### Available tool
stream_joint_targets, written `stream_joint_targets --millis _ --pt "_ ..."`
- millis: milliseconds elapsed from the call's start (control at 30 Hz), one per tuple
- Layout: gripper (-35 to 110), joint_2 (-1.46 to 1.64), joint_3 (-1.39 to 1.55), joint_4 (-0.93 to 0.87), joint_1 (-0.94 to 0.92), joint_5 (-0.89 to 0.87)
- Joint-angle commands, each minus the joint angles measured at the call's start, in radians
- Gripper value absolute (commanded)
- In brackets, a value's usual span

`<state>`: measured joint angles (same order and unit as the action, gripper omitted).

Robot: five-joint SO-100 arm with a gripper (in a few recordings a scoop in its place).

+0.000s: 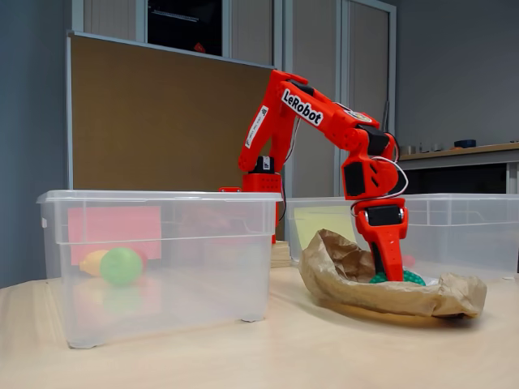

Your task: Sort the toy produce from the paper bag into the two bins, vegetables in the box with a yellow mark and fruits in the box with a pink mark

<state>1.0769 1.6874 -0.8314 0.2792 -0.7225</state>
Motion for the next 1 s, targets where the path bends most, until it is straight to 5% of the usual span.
stream_joint_targets --millis 0,967 --pt "37 -0.002 -0.051 0.0 0.026 0.018" --pt "7 0.025 -0.25 -0.396 -0.017 0.04"
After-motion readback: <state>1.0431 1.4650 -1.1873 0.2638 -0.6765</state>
